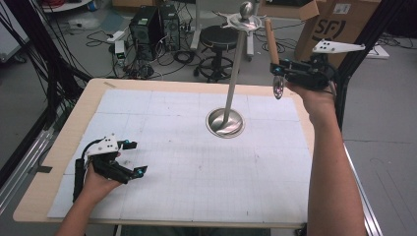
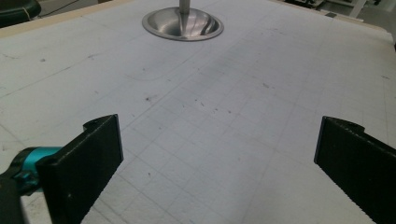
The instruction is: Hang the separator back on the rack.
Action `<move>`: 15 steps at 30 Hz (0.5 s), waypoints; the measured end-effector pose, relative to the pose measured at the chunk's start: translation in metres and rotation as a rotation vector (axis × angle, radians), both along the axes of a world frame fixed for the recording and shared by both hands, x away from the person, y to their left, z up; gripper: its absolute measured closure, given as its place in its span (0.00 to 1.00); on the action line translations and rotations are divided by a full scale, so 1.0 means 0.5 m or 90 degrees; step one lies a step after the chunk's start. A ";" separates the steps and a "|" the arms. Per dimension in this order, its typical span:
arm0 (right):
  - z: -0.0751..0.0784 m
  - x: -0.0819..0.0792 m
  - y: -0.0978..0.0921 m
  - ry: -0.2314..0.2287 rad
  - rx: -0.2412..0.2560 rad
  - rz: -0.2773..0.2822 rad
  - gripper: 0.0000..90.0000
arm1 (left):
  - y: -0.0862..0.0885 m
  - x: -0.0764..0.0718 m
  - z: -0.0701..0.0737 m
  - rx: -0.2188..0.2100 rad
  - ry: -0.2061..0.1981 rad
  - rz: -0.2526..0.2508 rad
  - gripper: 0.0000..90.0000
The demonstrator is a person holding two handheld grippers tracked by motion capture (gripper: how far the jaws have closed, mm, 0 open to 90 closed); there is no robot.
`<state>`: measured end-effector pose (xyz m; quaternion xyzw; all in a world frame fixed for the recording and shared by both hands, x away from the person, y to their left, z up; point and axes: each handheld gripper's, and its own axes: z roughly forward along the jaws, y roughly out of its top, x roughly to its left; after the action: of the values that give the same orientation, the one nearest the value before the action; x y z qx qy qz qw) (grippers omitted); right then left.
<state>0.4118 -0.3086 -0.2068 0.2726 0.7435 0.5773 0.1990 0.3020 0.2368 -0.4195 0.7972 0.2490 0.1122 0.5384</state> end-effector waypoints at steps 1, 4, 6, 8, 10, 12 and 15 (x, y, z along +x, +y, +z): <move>0.000 -0.003 0.007 -0.001 -0.003 0.008 0.76 | 0.000 0.000 0.000 0.000 -0.001 0.000 0.02; -0.002 -0.005 0.012 0.001 -0.005 0.011 0.76 | -0.001 -0.001 0.000 0.001 0.000 0.001 0.02; -0.005 -0.005 0.017 0.005 -0.007 0.014 0.76 | 0.000 -0.001 0.001 0.002 0.000 0.001 0.02; -0.009 -0.004 0.017 0.005 -0.005 0.015 0.76 | 0.000 -0.002 0.001 0.001 -0.001 0.000 0.02; -0.011 -0.004 0.019 0.008 -0.006 0.014 0.76 | 0.001 -0.002 0.001 0.001 -0.001 0.001 0.02; -0.017 -0.004 0.022 0.013 -0.008 0.012 0.76 | 0.001 -0.001 0.001 0.000 -0.001 0.000 0.02; -0.020 -0.002 0.025 0.015 -0.011 0.012 0.76 | 0.000 -0.001 0.000 0.001 -0.001 0.000 0.02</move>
<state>0.4111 -0.2959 -0.2170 0.2707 0.7533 0.5693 0.1876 0.3016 0.2367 -0.4193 0.7977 0.2484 0.1125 0.5379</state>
